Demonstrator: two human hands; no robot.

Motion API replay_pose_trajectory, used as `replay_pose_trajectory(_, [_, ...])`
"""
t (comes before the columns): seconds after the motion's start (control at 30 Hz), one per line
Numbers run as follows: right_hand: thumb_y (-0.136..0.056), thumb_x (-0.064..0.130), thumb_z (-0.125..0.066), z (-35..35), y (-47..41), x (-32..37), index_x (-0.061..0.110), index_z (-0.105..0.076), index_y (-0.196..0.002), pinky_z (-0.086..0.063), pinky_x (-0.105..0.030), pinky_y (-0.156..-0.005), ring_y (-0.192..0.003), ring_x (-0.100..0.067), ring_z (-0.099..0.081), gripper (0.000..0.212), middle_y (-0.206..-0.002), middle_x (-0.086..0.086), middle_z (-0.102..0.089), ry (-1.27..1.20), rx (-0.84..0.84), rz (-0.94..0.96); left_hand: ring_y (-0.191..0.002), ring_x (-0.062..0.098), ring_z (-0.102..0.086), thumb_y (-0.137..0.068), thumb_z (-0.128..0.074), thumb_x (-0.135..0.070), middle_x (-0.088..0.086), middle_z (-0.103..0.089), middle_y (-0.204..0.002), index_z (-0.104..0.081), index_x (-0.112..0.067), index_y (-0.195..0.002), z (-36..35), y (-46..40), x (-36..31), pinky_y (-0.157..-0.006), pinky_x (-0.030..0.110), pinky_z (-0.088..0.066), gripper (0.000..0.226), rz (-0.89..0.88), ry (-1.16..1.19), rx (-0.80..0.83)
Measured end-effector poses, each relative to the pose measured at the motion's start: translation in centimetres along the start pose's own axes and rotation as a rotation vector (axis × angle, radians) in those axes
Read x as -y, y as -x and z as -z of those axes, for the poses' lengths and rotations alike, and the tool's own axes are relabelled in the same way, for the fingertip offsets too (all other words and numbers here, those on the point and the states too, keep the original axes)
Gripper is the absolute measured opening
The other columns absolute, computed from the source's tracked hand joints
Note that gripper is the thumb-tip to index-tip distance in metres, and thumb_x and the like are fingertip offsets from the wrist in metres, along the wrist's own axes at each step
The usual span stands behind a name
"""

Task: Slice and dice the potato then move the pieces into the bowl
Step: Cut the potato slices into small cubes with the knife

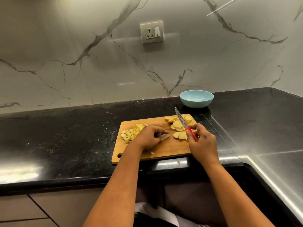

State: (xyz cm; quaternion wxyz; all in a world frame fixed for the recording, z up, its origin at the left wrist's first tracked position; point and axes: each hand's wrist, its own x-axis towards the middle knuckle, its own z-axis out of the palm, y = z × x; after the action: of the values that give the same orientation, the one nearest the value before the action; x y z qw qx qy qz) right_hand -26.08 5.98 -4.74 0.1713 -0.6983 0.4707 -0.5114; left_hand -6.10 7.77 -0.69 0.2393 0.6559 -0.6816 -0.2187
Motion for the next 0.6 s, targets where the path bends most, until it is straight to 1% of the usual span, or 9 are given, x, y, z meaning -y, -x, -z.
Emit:
replay_pose_trajectory(0.1, [-0.092, 0.019, -0.065, 0.0, 0.1, 0.1, 0.02, -0.061, -0.1, -0.039, -0.013, -0.045, -0.053, -0.007, -0.052, 0.009, -0.067, 0.007, -0.058, 0.012, 0.004, 0.004, -0.129, 0.014, -0.048, -0.09, -0.069, -0.018, -0.006, -0.054, -0.142, -0.06, -0.03, -0.131, -0.5, 0.5, 0.1, -0.104, 0.024, -0.04, 0.043, -0.016, -0.025, -0.127])
replay_pose_trajectory(0.17, [-0.092, 0.019, -0.065, 0.0, 0.1, 0.1, 0.019, -0.061, -0.1, -0.039, -0.012, -0.045, -0.054, -0.007, -0.052, 0.009, -0.067, 0.007, -0.057, 0.018, 0.007, 0.005, -0.126, 0.013, -0.052, -0.091, -0.068, -0.018, -0.005, -0.057, -0.14, -0.059, -0.028, -0.134, -0.8, 0.8, -0.1, -0.103, 0.024, -0.04, 0.044, -0.022, -0.05, -0.227])
replay_pose_trajectory(0.27, [-0.092, 0.018, -0.065, 0.1, 0.1, 0.2, 0.019, -0.061, -0.1, -0.04, -0.012, -0.046, -0.054, -0.006, -0.051, 0.009, -0.067, 0.007, -0.057, 0.024, 0.016, 0.002, -0.122, 0.014, -0.054, -0.094, -0.061, -0.011, 0.0, -0.059, -0.136, -0.055, -0.026, -0.138, -1.1, 0.7, -0.2, -0.1, 0.021, -0.041, 0.047, 0.006, -0.117, -0.265])
replay_pose_trajectory(0.37, [-0.091, 0.018, -0.065, 0.1, 0.1, 0.2, 0.018, -0.061, -0.1, -0.041, -0.011, -0.047, -0.053, -0.006, -0.05, 0.009, -0.067, 0.007, -0.057, 0.016, 0.015, 0.002, -0.12, 0.017, -0.055, -0.096, -0.061, -0.016, 0.004, -0.059, -0.134, -0.055, -0.022, -0.139, -0.9, 0.5, -0.1, -0.104, 0.029, -0.045, 0.044, 0.036, -0.154, -0.309])
replay_pose_trajectory(0.43, [-0.092, 0.018, -0.065, 0.1, 0.1, 0.2, 0.018, -0.062, -0.1, -0.04, -0.012, -0.046, -0.054, -0.006, -0.052, 0.01, -0.068, 0.007, -0.058, 0.016, 0.017, 0.006, -0.115, 0.017, -0.056, -0.096, -0.062, -0.025, 0.004, -0.062, -0.128, -0.058, -0.018, -0.134, -0.9, 0.5, -0.2, -0.101, 0.029, -0.047, 0.039, 0.06, -0.19, -0.318])
replay_pose_trajectory(0.47, [-0.092, 0.018, -0.065, 0.1, 0.1, 0.2, 0.018, -0.061, -0.1, -0.038, -0.012, -0.045, -0.054, -0.007, -0.052, 0.01, -0.068, 0.007, -0.058, 0.021, 0.018, 0.008, -0.11, 0.017, -0.057, -0.095, -0.062, -0.034, 0.004, -0.063, -0.122, -0.061, -0.018, -0.129, -0.9, 0.5, -0.2, -0.097, 0.029, -0.049, 0.038, 0.071, -0.216, -0.3])
replay_pose_trajectory(0.53, [-0.092, 0.019, -0.065, 0.0, 0.1, 0.1, 0.018, -0.061, -0.1, -0.035, -0.011, -0.045, -0.053, -0.006, -0.051, 0.009, -0.067, 0.008, -0.057, 0.029, 0.015, 0.012, -0.1, 0.016, -0.058, -0.087, -0.063, -0.056, 0.002, -0.064, -0.111, -0.067, -0.019, -0.114, -1.3, 0.5, -0.4, -0.088, 0.031, -0.053, 0.046, 0.091, -0.279, -0.239])
replay_pose_trajectory(0.57, [-0.092, 0.02, -0.065, 0.0, 0.1, 0.0, 0.018, -0.061, -0.1, -0.035, -0.011, -0.046, -0.053, -0.005, -0.05, 0.009, -0.066, 0.008, -0.056, 0.029, 0.014, 0.012, -0.099, 0.016, -0.057, -0.082, -0.064, -0.064, 0.002, -0.064, -0.109, -0.067, -0.019, -0.109, -1.5, 0.5, -0.4, -0.087, 0.032, -0.053, 0.052, 0.096, -0.308, -0.217])
replay_pose_trajectory(0.6, [-0.092, 0.02, -0.065, 0.0, 0.1, 0.0, 0.019, -0.061, -0.1, -0.034, -0.011, -0.047, -0.053, -0.005, -0.05, 0.009, -0.066, 0.008, -0.056, 0.029, 0.015, 0.011, -0.103, 0.017, -0.056, -0.079, -0.065, -0.066, 0.002, -0.062, -0.112, -0.067, -0.018, -0.109, -1.8, 0.5, -0.5, -0.088, 0.033, -0.052, 0.057, 0.098, -0.327, -0.206])
